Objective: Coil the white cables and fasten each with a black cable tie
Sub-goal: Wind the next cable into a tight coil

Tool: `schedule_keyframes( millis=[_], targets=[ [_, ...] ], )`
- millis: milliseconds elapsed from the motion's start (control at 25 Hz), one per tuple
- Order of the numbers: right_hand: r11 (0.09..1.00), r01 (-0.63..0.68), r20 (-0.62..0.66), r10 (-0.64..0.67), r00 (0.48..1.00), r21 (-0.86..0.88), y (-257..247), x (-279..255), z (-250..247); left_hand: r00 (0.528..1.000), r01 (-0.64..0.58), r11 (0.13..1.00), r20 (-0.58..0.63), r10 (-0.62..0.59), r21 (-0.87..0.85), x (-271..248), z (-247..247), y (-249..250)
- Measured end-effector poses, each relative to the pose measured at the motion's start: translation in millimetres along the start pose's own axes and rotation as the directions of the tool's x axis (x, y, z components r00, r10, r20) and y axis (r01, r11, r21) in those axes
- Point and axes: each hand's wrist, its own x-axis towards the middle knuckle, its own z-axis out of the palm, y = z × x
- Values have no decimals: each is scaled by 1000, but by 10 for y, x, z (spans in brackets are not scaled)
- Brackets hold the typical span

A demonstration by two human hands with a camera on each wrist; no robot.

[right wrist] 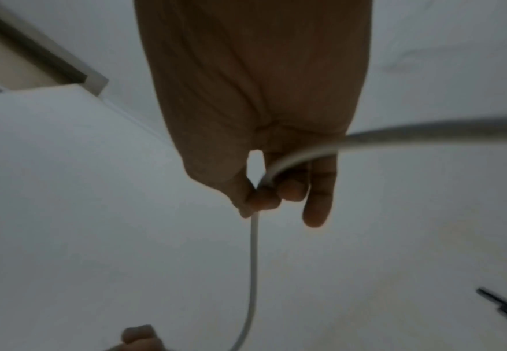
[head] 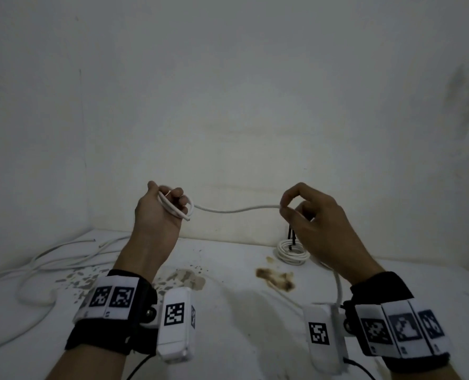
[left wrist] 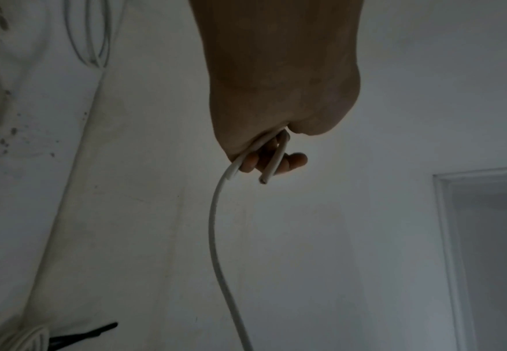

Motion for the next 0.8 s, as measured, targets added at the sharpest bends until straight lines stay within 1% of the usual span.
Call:
schedule_keyframes(
  millis=[80,120,160,200,240,280,320,400,440,480,600,640,680,720,800],
  targets=[
    [999,21,37,-23,999,50,-164,-38,-5,1000,8,1000,-19,-8,4,-7,7,-8],
    [996,12,100,-20,995,85,-240,-69,-9,1000,3,1000,-25,-3,16,-8,8,-12],
    [990,-16,192,-11,981,140,-315,-101,-16,1000,0,1000,-25,1,31,-7,8,-17],
    [980,-54,296,-5,955,191,-368,-122,-27,1000,0,999,-18,1,51,3,5,-26],
    [970,-98,395,2,919,221,-419,-142,-41,1000,7,997,-13,-6,78,7,0,-33],
    [968,-116,469,-3,883,223,-444,-156,-53,1000,17,994,-7,-16,106,11,-6,-39],
    [976,-100,503,-13,864,196,-460,-168,-66,1000,28,991,1,-29,130,7,-8,-39],
    [995,-16,496,-37,867,102,-447,-169,-102,999,47,988,18,-50,144,7,-24,-39],
    [997,-2,501,-40,865,82,-425,-164,-130,998,59,988,29,-64,145,2,-31,-38],
    [995,-19,524,-37,851,101,-406,-166,-163,996,76,987,40,-82,143,-12,-34,-39],
    [972,-101,629,-55,775,210,-363,-171,-193,990,114,980,61,-125,165,-33,-50,-78],
    [968,-116,642,-57,764,223,-351,-170,-165,988,127,974,63,-140,187,-58,-37,-99],
    [969,-115,637,-52,769,218,-335,-164,-122,987,138,966,51,-153,220,-50,-36,-139],
    [976,-89,614,-53,788,198,-336,-162,-65,985,152,955,43,-169,255,-66,-15,-167],
    [988,34,516,-109,850,153,-383,-164,68,977,186,917,28,-209,353,-72,6,-254]
  ],
)
